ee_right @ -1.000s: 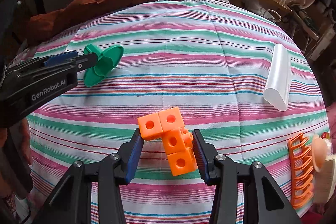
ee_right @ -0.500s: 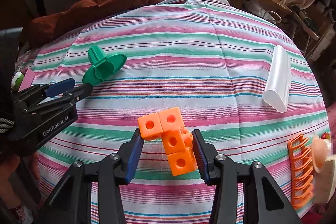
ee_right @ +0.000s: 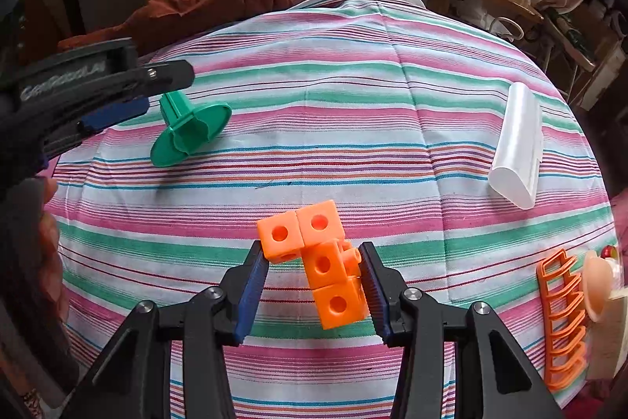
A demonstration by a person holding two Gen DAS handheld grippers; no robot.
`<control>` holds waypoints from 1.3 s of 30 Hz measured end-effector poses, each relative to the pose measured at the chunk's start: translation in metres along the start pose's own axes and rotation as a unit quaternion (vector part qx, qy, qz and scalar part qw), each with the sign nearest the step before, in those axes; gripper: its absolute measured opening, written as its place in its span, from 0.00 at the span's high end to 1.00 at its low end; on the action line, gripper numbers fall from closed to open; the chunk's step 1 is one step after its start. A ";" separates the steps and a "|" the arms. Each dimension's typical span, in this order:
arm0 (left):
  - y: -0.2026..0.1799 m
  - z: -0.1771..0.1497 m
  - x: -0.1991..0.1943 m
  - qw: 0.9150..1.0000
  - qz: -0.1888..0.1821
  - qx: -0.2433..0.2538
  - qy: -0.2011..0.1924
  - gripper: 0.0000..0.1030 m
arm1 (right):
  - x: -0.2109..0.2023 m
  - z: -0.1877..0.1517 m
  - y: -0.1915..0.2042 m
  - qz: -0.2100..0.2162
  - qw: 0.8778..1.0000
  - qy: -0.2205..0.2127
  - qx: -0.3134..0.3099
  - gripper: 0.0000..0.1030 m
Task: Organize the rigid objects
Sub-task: 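Lift the green suction-cup piece off the bedspread with the left gripper, then carry the green piece into the tray and open the left gripper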
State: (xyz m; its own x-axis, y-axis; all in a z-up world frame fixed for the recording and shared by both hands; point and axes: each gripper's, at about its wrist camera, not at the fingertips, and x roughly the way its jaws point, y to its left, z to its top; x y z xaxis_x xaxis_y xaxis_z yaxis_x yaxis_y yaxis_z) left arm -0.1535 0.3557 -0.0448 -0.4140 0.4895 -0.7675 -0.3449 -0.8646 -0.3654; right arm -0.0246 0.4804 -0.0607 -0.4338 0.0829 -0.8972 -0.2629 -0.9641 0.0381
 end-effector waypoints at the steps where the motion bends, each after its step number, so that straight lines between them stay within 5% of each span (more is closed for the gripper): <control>1: -0.003 0.003 0.008 1.000 0.012 0.001 0.013 0.44 | 0.000 0.000 -0.001 -0.002 1.000 -0.001 0.000 0.54; 7: -0.007 0.008 0.040 0.997 0.055 0.027 0.047 0.46 | 0.001 0.001 -0.002 -0.005 1.000 -0.003 -0.001 0.54; 12: 0.014 -0.002 0.047 0.997 0.037 0.020 0.070 0.70 | -0.001 0.002 -0.004 -0.005 1.000 -0.007 -0.001 0.54; 17: 0.009 -0.021 0.029 0.995 0.027 0.073 0.063 0.71 | -0.001 0.001 -0.005 0.001 1.000 -0.006 0.001 0.54; 30: 0.029 -0.067 -0.025 0.997 0.017 0.066 0.031 0.71 | 0.002 0.001 0.002 0.027 0.999 -0.014 -0.011 0.54; 39: 0.041 -0.104 -0.092 0.993 -0.007 0.114 0.010 0.71 | 0.008 -0.003 0.012 0.042 0.999 -0.010 -0.028 0.54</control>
State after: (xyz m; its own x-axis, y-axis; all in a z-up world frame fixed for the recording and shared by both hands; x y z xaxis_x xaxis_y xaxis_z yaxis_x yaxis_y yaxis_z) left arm -0.0418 0.2632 -0.0441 -0.3915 0.4975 -0.7741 -0.5331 -0.8083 -0.2498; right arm -0.0283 0.4686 -0.0684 -0.4700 0.0065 -0.8826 -0.1762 -0.9805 0.0866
